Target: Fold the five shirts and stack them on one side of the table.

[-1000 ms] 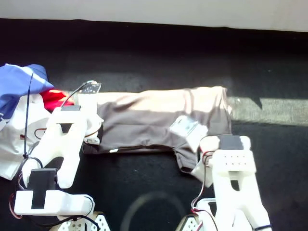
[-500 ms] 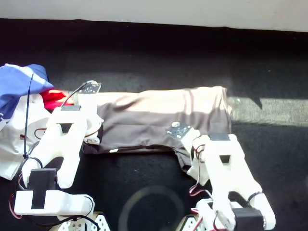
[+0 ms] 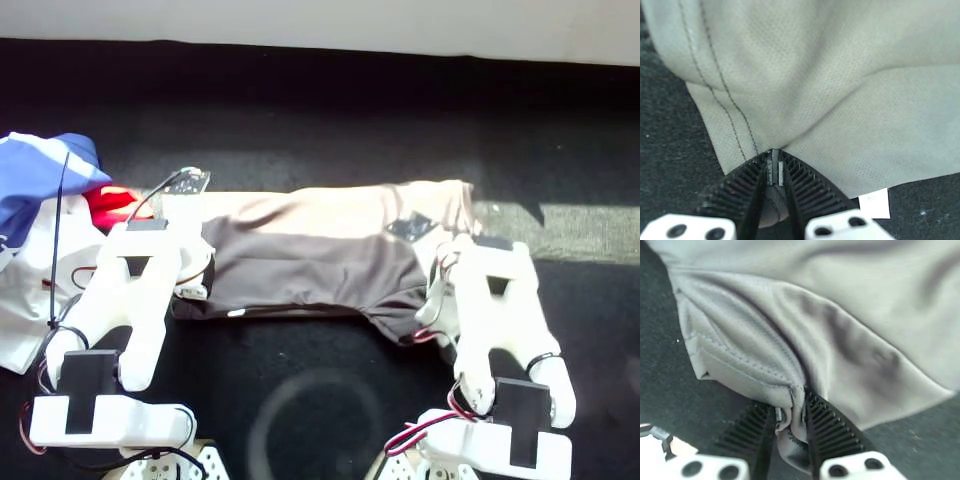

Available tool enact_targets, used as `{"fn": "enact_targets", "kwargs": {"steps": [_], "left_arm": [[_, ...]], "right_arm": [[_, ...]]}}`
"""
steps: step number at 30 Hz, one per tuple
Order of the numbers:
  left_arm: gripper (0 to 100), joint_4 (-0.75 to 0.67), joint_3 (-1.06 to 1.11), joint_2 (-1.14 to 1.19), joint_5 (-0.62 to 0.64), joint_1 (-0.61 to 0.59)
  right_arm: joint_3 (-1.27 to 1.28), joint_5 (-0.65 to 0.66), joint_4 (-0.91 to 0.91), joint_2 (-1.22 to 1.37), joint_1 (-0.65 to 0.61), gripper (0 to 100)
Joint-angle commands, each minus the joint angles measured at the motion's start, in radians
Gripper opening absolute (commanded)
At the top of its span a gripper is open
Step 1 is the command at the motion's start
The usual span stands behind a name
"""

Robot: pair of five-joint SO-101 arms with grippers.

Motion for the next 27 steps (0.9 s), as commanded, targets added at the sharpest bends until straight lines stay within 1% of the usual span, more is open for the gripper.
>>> {"fn": "enact_targets", "kwargs": {"steps": [1, 5, 9, 12, 13, 15, 16, 19, 21, 24, 27], "left_arm": [[1, -0.044, 0.002, -0.001, 0.005, -0.038], [1, -0.044, 0.002, -0.001, 0.005, -0.038], [1, -0.044, 0.002, -0.001, 0.005, -0.038], [1, -0.044, 0.002, -0.001, 0.005, -0.038], [1, -0.044, 0.002, -0.001, 0.005, -0.038], [1, -0.044, 0.002, -0.001, 0.005, -0.038], [1, -0.044, 0.002, -0.001, 0.005, -0.038], [1, -0.044, 0.002, -0.001, 0.005, -0.038], [1, -0.044, 0.002, -0.001, 0.005, -0.038], [1, -0.044, 0.002, -0.001, 0.005, -0.038], [1, -0.044, 0.002, -0.001, 0.005, -0.038]], "right_arm": [[-0.177, 0.008, 0.085, 0.007, 0.022, 0.7], [-0.318, 0.002, 0.09, 0.012, 0.004, 0.7], [-0.374, 0.0, 0.081, 0.012, -0.048, 0.7], [-0.372, 0.0, -0.021, 0.012, -0.079, 0.9], [-0.372, -0.02, -0.064, 0.012, -0.084, 1.2], [-0.372, -0.107, -0.134, 0.028, -0.093, 3.5], [-0.377, -0.143, -0.148, 0.051, -0.094, 6.1], [-0.412, -0.224, -0.163, 0.166, -0.107, 18.3], [-0.46, -0.287, -0.171, 0.257, -0.11, 24.4], [-0.579, -0.394, -0.168, 0.358, -0.107, 25.8], [-0.699, -0.528, -0.166, 0.403, -0.087, 25.7]]}}
